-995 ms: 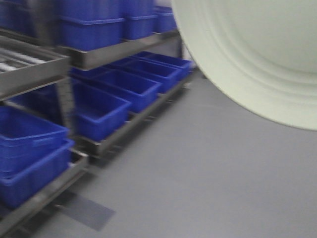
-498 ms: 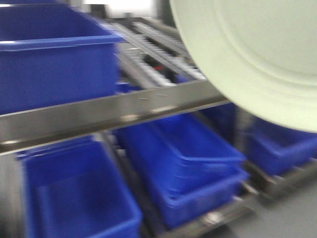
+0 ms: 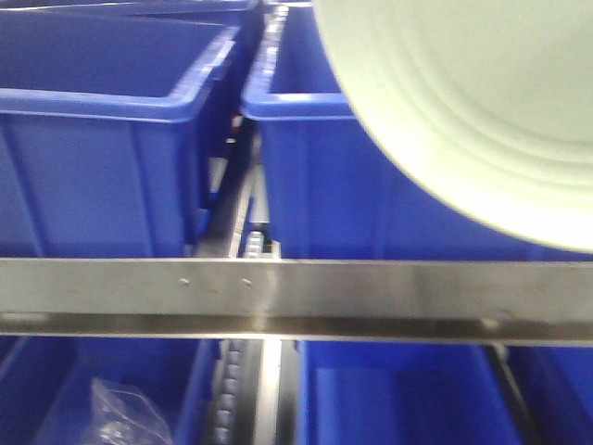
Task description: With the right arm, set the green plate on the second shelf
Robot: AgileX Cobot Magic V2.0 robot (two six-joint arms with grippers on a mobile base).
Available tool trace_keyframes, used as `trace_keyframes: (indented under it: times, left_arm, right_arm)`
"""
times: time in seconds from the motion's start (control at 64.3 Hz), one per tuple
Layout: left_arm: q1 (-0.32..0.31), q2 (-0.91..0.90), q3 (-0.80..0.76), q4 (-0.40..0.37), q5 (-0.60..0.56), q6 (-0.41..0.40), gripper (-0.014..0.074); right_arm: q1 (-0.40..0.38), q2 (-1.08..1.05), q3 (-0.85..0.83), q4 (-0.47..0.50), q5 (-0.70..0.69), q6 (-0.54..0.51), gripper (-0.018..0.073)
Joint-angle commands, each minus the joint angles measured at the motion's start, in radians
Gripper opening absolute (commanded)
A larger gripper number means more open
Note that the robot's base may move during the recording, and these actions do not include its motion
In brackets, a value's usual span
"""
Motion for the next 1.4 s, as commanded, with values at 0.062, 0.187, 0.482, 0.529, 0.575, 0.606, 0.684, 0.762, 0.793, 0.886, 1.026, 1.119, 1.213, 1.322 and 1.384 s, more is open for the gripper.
trace_keyframes:
  times: [0.062,0.187,0.482,0.529,0.575,0.606,0.684,0.762,0.793,0.886,1.026,1.119,1.213,1.322,1.384]
  left_arm:
    - [-0.004,-0.016,0.042,-0.004,-0.082,-0.006,0.013]
    - [-0.004,-0.016,0.042,-0.004,-0.082,-0.006,0.013]
    - [-0.004,-0.016,0.042,-0.004,-0.082,-0.006,0.013]
    - [-0.004,-0.016,0.042,-0.004,-0.082,-0.006,0.013]
    - [-0.004,-0.016,0.042,-0.004,-0.082,-0.006,0.013]
    - [-0.004,-0.016,0.042,-0.004,-0.082,-0.006,0.013]
    - [-0.004,-0.016,0.042,-0.004,-0.082,-0.006,0.013]
    - [-0.004,-0.016,0.042,-0.004,-0.082,-0.006,0.013]
    - [-0.004,-0.016,0.042,-0.004,-0.082,-0.006,0.013]
    - [-0.004,-0.016,0.042,-0.004,-0.082,-0.006,0.013]
    - [-0.004,-0.016,0.042,-0.004,-0.082,-0.006,0.013]
    - [-0.004,-0.016,0.042,-0.004,-0.082,-0.006,0.013]
    - [-0.004,-0.016,0.042,-0.004,-0.082,-0.006,0.013]
    - [-0.004,-0.016,0.042,-0.004,-0.082,-0.006,0.013]
    - [-0.004,-0.016,0.042,-0.004,-0.082,-0.006,0.013]
  right_arm:
    - [-0.002,0.007,-0.033,0.001,-0.119,0.005,0.0053]
    - [-0.002,0.007,-0.033,0.001,-0.119,0.005,0.0053]
    - [-0.002,0.007,-0.033,0.001,-0.119,0.005,0.0053]
    - [-0.002,0.007,-0.033,0.001,-0.119,0.005,0.0053]
    - [-0.002,0.007,-0.033,0.001,-0.119,0.005,0.0053]
    - [-0.002,0.007,-0.033,0.001,-0.119,0.005,0.0053]
    - [-0.002,0.007,-0.033,0.001,-0.119,0.005,0.0053]
    - [-0.002,0.007,-0.033,0.001,-0.119,0.005,0.0053]
    - [-0.002,0.007,-0.033,0.001,-0.119,0.005,0.0053]
    - [-0.002,0.007,-0.033,0.001,-0.119,0.005,0.0053]
    - [-0.003,0.007,-0.033,0.001,-0.119,0.005,0.0053]
    - [-0.003,0.007,-0.033,0.001,-0.119,0.005,0.0053]
    - [-0.003,0.007,-0.033,0.001,-0.119,0.005,0.0053]
    - [-0.003,0.007,-0.033,0.001,-0.119,0.005,0.0053]
    - [-0.003,0.007,-0.033,0.001,-0.121,0.005,0.0053]
